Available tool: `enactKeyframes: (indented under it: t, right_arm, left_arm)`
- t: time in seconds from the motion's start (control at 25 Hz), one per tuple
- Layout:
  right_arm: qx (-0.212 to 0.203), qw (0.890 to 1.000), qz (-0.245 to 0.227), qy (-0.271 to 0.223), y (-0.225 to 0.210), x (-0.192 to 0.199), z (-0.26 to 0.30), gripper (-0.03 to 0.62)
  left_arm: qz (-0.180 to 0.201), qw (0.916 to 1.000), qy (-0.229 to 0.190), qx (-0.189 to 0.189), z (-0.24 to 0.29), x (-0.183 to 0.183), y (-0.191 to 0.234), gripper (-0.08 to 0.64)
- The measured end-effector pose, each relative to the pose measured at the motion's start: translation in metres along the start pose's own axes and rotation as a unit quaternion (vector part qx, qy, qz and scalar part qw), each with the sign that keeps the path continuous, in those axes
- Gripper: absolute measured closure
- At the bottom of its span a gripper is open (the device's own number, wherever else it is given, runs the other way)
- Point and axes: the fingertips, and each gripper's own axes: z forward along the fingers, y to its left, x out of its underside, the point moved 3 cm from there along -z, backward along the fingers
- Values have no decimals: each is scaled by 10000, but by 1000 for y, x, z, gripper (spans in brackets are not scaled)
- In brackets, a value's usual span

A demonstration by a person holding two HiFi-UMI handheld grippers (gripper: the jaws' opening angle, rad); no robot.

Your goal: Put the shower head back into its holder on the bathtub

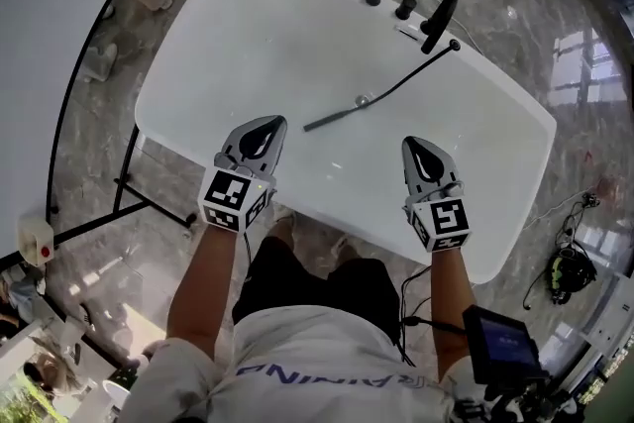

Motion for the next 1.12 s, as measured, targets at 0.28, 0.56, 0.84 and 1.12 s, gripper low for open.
enactKeyframes:
  t: [0.28, 0.56, 0.84, 1.12]
  right_arm:
    - [-977, 9868, -1014, 797, 28, 90, 142, 581]
    - [-1191, 9770, -1095, 1392, 40, 195, 265, 580]
    - [-1579, 9525, -1651, 2012, 47, 310, 352, 575]
    - [-2131, 9150, -2195, 2631, 54, 430, 421, 489]
  left_arm:
    - [-197, 9992, 340, 30, 86, 87, 77, 543]
    - [-247, 9950, 924, 292, 162, 204, 139, 542]
    - [-197, 9872, 1499, 498, 247, 297, 172, 543]
    - [-331, 9718, 2314, 295, 287, 399, 194, 543]
